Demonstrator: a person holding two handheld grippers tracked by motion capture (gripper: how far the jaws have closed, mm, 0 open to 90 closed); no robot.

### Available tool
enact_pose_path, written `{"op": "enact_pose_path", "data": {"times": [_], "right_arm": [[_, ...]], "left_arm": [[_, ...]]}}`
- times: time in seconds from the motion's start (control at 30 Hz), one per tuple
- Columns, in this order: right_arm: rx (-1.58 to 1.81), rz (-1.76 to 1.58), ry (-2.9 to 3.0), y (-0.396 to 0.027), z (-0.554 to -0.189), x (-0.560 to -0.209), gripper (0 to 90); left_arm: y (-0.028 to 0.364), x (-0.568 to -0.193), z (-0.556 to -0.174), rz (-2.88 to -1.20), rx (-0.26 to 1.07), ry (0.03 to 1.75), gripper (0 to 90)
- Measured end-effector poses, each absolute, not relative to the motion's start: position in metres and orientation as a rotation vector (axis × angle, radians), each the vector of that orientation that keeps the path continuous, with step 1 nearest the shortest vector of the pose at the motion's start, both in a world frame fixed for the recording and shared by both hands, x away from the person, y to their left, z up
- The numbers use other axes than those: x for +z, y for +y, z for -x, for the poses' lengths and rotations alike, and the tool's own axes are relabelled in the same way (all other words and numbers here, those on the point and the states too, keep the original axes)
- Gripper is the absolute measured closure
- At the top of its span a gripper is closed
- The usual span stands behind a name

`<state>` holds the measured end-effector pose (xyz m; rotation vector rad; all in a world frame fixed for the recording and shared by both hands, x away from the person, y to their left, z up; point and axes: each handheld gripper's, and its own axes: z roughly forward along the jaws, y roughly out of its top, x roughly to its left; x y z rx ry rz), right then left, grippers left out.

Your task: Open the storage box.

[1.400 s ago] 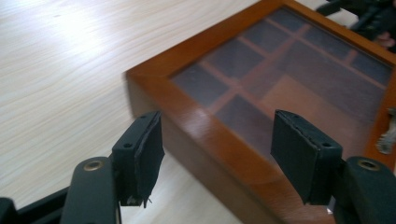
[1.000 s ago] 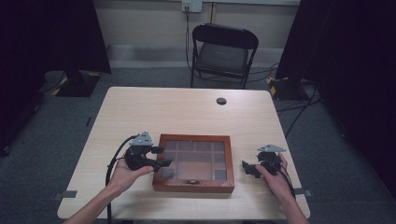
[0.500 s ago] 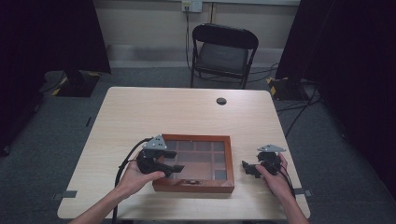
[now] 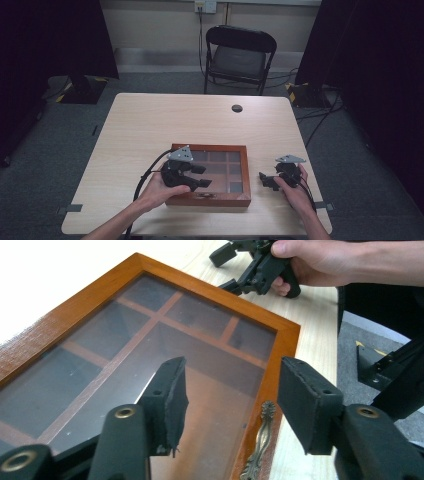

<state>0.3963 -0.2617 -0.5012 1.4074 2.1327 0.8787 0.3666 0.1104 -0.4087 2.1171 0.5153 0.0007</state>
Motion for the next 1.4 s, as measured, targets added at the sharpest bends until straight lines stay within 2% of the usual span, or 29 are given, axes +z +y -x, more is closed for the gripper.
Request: {"op": "enact_pose_path", "data": {"times": [0.3, 0.57, 0.67, 0.73, 1.0, 1.17, 1.4], "right_arm": [[0.879, -1.408, 2.133, -0.262, -0.396, -0.501, 0.1], [0.878, -1.407, 2.133, -0.262, -0.396, -0.501, 0.1], [0.879, -1.407, 2.133, -0.262, -0.396, -0.501, 0.1], [0.879, -1.407, 2.133, -0.262, -0.396, -0.501, 0.1], [0.879, -1.407, 2.133, -0.262, -0.396, -0.501, 0.1], [0.879, -1.407, 2.134, -0.262, -0.396, -0.501, 0.1], [0.878, -1.407, 2.133, -0.262, -0.396, -0.501, 0.1]], "left_arm": [[0.105, -0.421, -0.361, -2.155, -0.077, 0.487, 57.8], [0.108, -0.429, -0.355, -2.199, -0.098, 0.476, 62.6], [0.107, -0.428, -0.354, -2.194, -0.125, 0.454, 67.5], [0.106, -0.429, -0.352, -2.189, -0.12, 0.454, 73.8], [0.103, -0.433, -0.353, -2.235, -0.099, 0.432, 74.7], [0.1, -0.435, -0.35, -2.254, -0.066, 0.398, 78.7], [0.101, -0.438, -0.349, -2.225, -0.063, 0.402, 79.9]]}}
